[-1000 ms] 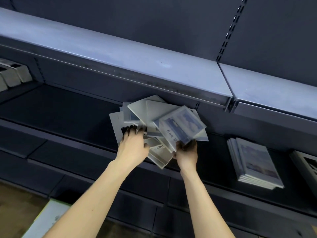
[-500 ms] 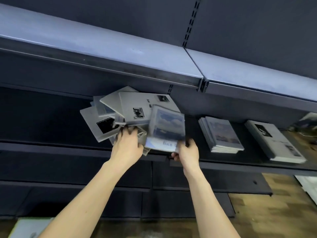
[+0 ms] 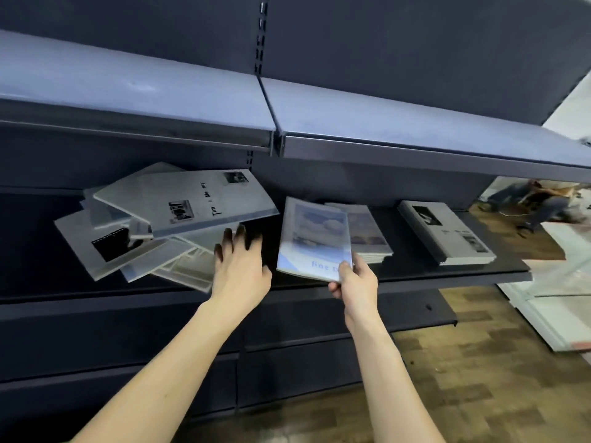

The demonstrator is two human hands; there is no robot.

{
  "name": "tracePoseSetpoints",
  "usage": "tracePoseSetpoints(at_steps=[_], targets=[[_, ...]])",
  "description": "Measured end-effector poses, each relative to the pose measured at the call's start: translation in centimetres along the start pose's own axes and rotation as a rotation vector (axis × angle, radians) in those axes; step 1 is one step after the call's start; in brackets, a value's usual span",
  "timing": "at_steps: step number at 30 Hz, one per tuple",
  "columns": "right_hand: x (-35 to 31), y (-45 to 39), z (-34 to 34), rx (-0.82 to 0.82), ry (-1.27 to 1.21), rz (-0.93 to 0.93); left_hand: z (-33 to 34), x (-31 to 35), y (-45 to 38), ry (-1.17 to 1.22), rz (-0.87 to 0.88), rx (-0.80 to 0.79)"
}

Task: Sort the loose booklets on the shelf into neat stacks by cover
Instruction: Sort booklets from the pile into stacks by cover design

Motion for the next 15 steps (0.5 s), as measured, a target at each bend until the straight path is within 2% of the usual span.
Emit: tracePoseSetpoints(at_steps=[7,15], targets=[[0.9,-3.6,-7.6,0.031,-0.031,0.008,4.7,6.9,-0.6,-0.009,-0.009,-0.087],[1.9,-8.6,-13.0,-0.009,0.059,0.011,9.1,12.9,-1.8,-0.047,-0.054,-0.114]])
Point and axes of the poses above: each hand's wrist, its own y-axis away from the middle knuckle, its own z-axis out of the palm, x = y × z, the point moved 1 cm from there along -y, towards the middle knuckle, and after that the axes turned 10 degrees about y, right-handed, at the moved point
